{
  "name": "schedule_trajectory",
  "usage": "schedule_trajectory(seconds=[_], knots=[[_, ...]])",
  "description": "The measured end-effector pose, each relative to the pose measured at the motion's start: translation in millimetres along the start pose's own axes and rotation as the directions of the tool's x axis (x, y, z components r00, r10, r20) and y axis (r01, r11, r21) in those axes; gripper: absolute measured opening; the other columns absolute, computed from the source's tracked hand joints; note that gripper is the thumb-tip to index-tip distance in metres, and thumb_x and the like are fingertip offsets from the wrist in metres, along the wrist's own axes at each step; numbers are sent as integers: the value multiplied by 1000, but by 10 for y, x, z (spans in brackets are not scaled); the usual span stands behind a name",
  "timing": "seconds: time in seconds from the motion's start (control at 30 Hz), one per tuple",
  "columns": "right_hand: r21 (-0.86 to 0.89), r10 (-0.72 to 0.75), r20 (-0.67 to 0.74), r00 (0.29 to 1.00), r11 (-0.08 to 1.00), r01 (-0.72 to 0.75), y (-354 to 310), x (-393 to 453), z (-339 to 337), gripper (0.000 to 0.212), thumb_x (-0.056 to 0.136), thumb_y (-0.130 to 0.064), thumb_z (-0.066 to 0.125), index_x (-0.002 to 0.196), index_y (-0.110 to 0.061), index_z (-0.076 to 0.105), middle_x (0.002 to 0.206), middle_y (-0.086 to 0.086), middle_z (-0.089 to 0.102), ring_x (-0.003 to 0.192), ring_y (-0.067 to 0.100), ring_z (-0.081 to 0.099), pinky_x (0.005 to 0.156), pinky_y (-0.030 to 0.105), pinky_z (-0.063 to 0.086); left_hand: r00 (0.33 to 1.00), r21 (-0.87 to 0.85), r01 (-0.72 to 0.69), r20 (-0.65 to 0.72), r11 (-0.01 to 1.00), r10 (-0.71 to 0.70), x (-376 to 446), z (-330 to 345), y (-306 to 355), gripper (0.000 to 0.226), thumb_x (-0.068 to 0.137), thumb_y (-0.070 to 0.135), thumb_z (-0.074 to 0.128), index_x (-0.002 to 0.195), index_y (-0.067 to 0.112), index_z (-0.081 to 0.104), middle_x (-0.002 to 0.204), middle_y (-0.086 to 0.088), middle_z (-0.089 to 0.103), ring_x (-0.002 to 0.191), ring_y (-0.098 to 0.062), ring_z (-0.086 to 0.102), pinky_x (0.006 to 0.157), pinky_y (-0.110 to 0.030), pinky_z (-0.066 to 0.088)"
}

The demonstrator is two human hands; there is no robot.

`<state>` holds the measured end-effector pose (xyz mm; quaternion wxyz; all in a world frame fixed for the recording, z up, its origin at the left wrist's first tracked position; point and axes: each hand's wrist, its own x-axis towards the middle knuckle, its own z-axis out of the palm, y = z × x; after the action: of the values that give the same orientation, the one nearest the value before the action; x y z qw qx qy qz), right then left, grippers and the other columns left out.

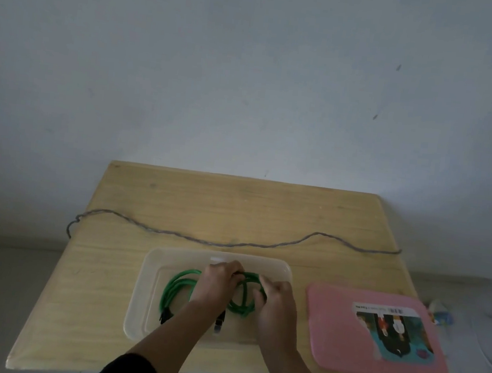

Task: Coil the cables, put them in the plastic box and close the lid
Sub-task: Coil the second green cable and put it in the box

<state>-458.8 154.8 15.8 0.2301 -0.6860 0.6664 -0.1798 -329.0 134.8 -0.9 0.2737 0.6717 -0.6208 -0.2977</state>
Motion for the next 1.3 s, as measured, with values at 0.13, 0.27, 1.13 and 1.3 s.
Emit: schedule_trajectory(seconds=[0.13,0.27,1.13,1.3], knots=[[-109,-61,-31,998,992,58,70,14,101,34,75,-9,75,107,-1,68,103,16,66,94,30,65,72,32,54,994,42,-108,-19,993,108,-22,-45,-39,15,88,11,57,93,12,71,86,-2,72,72,-15,64,68,-26,53],[-156,-163,-80,983,976,149,119,-13,122,39,66,-9,82,100,3,69,97,14,71,88,25,69,71,28,56,975,109,-191,-93,976,201,-179,-54,-87,17,84,11,58,94,8,71,87,-9,72,76,-19,66,69,-22,54],[-241,-422,36,906,876,418,-737,39,54,52,91,-34,31,115,0,61,117,14,64,109,27,61,86,32,52,936,407,-80,-282,910,209,-453,-963,-209,23,83,10,46,93,4,66,81,-9,68,79,-25,65,57,-30,54],[-200,-569,50,821,799,566,-1433,140,385,38,88,-24,51,116,0,58,115,13,61,107,25,59,87,30,51,902,385,78,-420,920,99,-463,-1665,-809,20,87,14,49,97,6,65,87,-10,67,87,-29,62,57,-35,54]])
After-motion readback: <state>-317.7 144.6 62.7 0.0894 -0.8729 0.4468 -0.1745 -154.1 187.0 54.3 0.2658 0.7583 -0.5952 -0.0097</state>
